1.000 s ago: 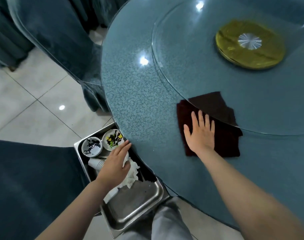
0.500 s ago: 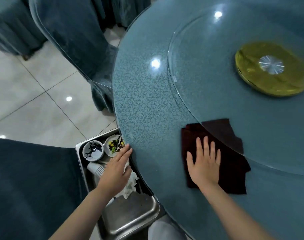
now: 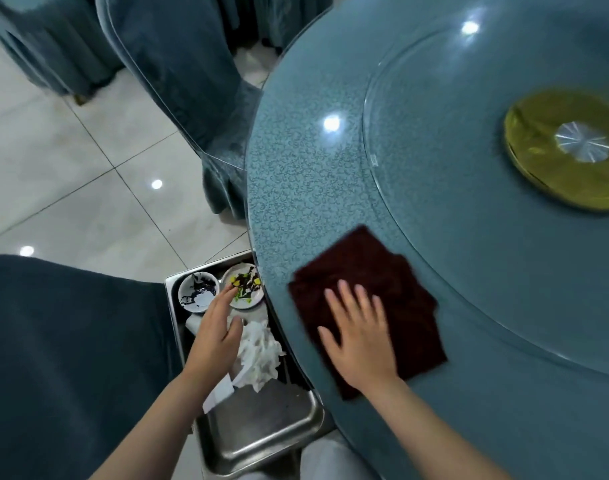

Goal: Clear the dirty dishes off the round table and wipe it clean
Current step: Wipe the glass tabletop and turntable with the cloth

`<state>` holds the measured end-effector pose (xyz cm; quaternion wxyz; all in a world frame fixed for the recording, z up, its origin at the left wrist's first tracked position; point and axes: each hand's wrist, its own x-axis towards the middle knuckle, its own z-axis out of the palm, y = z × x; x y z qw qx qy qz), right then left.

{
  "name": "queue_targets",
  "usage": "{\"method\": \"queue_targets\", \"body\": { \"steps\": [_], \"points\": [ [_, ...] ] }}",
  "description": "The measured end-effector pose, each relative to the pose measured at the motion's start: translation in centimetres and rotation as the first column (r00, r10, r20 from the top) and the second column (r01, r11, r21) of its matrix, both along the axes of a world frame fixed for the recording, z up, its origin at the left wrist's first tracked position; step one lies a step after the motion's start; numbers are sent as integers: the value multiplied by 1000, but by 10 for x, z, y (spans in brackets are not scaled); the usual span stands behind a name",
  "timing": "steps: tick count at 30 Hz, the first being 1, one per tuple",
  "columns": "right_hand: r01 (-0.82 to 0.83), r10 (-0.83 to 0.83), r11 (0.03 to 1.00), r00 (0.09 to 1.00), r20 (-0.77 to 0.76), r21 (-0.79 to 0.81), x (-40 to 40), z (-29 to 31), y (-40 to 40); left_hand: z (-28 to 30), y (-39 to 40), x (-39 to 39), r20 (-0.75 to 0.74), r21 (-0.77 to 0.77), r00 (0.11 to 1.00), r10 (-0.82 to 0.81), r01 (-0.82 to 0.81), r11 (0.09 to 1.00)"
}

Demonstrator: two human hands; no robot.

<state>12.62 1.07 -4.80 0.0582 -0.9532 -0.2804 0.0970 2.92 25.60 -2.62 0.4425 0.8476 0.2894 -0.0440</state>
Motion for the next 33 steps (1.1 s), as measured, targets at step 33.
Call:
{"method": "queue_targets", "body": {
  "steps": [33],
  "points": [
    [-299, 303, 951, 952, -46, 74, 44, -2, 132, -2, 7, -4, 75, 12, 988, 132, -133, 991]
  ]
}}
